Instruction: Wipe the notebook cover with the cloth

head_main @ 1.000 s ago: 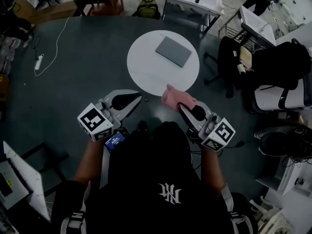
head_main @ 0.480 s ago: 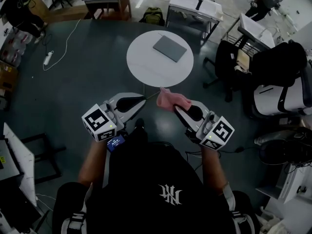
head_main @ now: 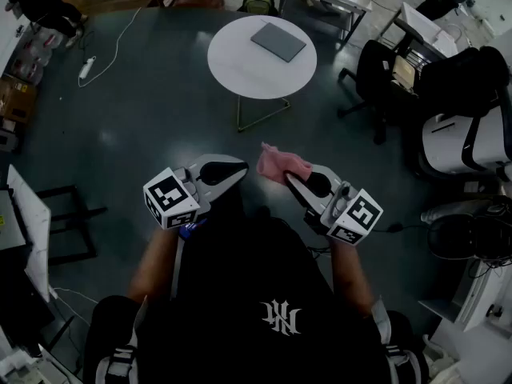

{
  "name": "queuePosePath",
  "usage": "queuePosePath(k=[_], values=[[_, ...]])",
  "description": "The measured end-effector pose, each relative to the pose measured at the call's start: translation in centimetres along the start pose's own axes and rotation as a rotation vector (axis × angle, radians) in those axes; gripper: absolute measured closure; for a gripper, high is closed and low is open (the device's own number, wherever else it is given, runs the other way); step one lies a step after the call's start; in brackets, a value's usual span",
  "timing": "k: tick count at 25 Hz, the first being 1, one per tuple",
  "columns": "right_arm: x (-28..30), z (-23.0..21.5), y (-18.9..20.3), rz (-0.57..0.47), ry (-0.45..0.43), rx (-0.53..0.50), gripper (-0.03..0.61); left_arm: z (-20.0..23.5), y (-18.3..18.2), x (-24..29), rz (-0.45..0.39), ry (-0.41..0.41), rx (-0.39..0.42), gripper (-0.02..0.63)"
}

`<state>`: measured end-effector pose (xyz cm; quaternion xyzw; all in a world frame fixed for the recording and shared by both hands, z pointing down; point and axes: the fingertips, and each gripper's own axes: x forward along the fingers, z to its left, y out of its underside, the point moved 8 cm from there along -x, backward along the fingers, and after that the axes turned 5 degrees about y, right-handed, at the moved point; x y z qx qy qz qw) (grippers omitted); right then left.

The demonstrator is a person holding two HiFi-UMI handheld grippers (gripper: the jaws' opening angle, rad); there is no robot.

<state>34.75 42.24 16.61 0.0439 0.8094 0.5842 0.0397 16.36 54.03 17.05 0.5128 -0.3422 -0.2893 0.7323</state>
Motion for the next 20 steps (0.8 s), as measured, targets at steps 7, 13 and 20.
queuePosePath(k=[7,13,20], values=[[-1.9,2.0,0.3,0.002,-0.057,-0.029,0.569,-3.3,-0.2,-0.3,-0.002,-0.041,0.019,0.611],[-2.8,2.9,0.3,-0.016,-0.074,-0.038,0.569,-4.6,-0.2,0.1,0.008,-0.04,0.026,0.611],[-5.0,2.7,0.3,-0.044,-0.054,-0.026,0.569,-5.7,-0.6,1.3,0.026,-0.029,0.04,0.611]])
